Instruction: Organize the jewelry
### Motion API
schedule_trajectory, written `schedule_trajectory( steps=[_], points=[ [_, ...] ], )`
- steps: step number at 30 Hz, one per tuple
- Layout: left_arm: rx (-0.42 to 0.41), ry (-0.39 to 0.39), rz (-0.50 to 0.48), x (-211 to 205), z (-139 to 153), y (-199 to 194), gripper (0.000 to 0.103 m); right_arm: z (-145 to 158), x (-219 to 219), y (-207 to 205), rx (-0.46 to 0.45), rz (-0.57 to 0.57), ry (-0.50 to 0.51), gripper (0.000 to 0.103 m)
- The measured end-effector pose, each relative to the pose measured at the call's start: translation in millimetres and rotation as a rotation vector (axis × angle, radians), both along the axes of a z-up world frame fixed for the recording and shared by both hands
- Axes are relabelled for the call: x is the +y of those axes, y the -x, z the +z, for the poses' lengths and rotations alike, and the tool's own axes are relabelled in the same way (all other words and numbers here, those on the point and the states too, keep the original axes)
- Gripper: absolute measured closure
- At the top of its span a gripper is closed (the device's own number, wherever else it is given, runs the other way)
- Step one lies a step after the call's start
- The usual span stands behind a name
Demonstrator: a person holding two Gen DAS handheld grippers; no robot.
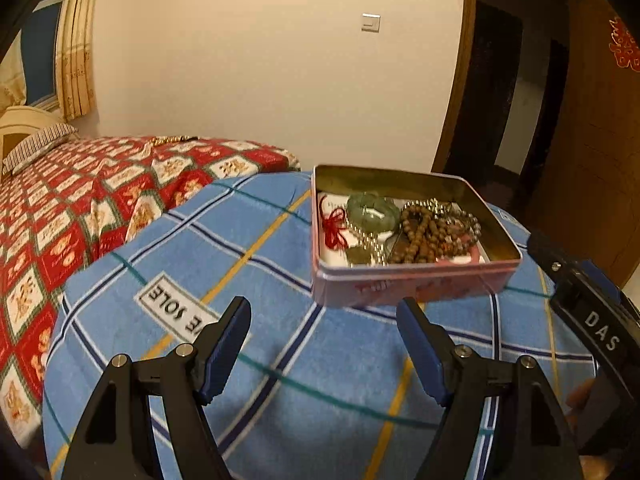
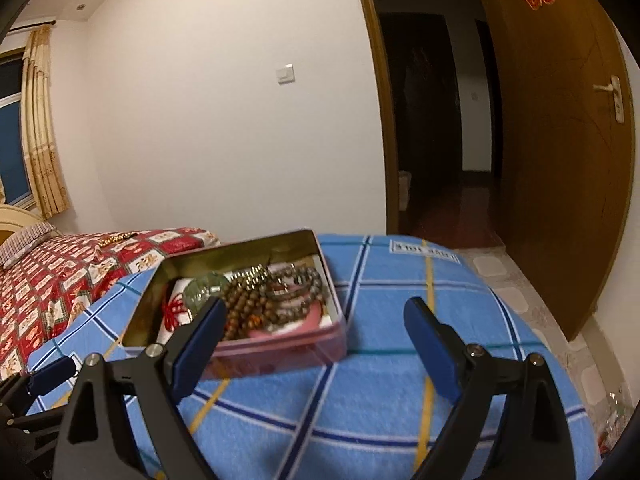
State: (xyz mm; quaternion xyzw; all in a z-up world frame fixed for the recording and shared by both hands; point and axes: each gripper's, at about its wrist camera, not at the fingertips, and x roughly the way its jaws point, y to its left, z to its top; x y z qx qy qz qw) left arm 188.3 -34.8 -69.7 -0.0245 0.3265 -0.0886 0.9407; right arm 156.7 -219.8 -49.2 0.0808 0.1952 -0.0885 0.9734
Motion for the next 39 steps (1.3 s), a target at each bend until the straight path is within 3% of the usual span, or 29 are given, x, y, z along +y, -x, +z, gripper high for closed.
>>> schedule_trajectory(
  steps=[14, 24, 39],
  points=[
    [0.018, -0.073, 0.007, -3, 4, 27, 0.028, 1, -1, 35, 0.079, -0.024, 0.022, 0.011],
    [0.027, -0.107, 0.028, 3, 8, 41, 0.028, 18, 13, 61, 0.053, 0.000, 0.064, 0.007],
    [-0.129, -0.081, 0.110, 39, 66, 82, 0.028, 37, 29, 76, 0.013, 0.037, 0.072, 0.007]
  ],
)
